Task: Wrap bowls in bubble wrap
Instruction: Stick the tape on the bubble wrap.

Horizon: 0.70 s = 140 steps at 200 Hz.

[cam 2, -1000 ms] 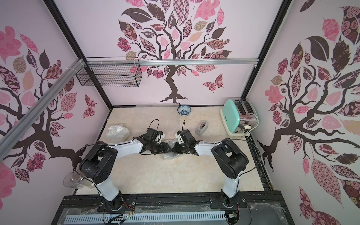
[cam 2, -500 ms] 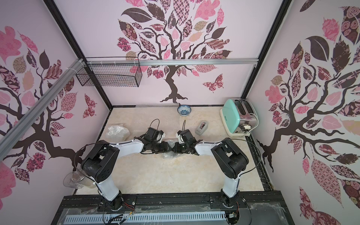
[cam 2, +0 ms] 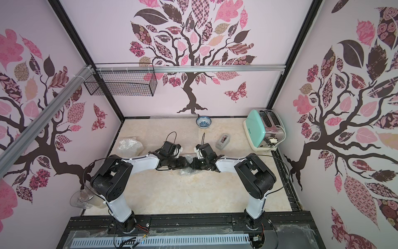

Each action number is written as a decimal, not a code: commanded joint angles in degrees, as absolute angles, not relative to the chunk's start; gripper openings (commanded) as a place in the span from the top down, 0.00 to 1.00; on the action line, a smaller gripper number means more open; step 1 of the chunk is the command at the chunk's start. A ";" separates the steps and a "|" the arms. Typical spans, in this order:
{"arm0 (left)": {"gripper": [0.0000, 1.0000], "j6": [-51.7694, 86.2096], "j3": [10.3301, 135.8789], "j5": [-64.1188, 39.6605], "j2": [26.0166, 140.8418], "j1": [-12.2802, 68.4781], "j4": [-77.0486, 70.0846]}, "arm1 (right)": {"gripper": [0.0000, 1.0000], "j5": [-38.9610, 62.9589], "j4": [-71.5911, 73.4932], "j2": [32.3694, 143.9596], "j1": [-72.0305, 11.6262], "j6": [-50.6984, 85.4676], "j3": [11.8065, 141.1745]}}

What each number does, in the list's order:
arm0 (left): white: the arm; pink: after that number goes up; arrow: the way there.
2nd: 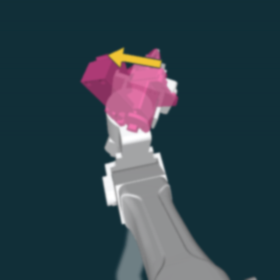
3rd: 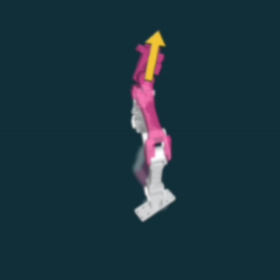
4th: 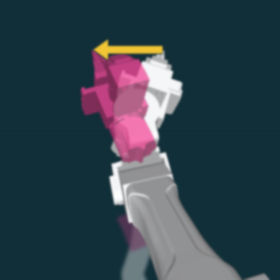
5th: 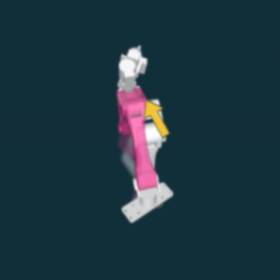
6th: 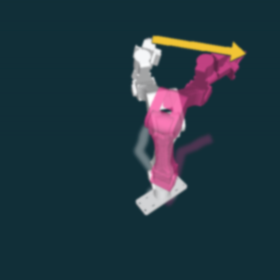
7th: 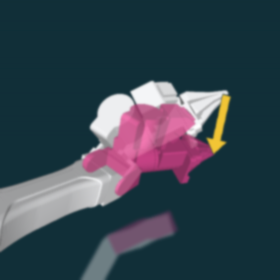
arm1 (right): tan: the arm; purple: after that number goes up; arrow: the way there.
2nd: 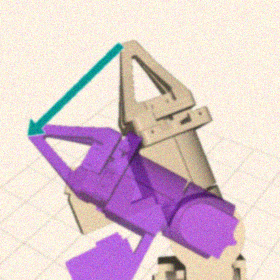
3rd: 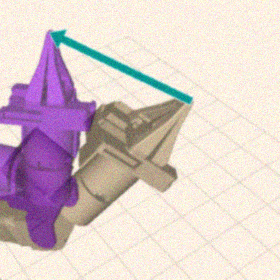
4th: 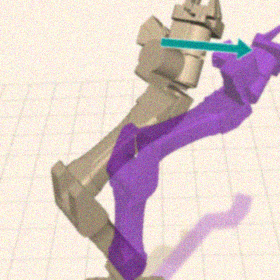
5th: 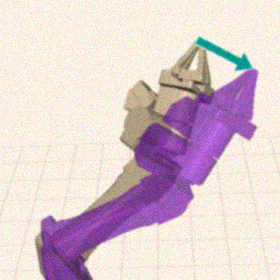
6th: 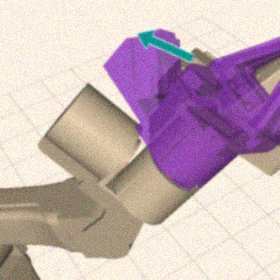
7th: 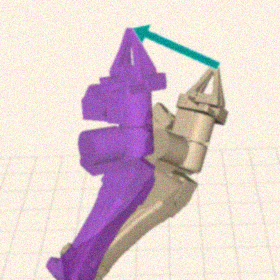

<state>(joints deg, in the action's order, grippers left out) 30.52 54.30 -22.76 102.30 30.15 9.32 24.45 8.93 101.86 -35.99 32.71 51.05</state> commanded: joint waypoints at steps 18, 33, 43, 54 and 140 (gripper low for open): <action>0.37 30.51 53.13 -19.64 99.07 29.97 11.29 | 1.00 24.00 5.36 102.57 -36.21 31.72 51.15; 0.37 30.39 53.21 -19.20 98.23 29.89 11.90 | 1.00 23.72 5.28 102.57 -36.24 31.69 51.15; 0.37 30.33 53.39 -19.37 98.05 29.82 12.08 | 1.00 23.90 5.27 102.54 -36.29 31.68 51.15; 0.37 30.46 53.38 -20.04 98.00 29.83 11.91 | 1.00 23.91 5.27 102.35 -36.25 31.73 51.17; 0.25 29.49 53.06 -24.20 95.53 29.81 10.15 | 1.00 23.91 4.82 102.57 -36.22 31.55 51.59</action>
<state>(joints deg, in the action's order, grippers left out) 30.15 53.34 -22.61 95.98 30.09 11.51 24.45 8.10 101.89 -36.05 32.47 51.05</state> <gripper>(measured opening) 0.741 0.046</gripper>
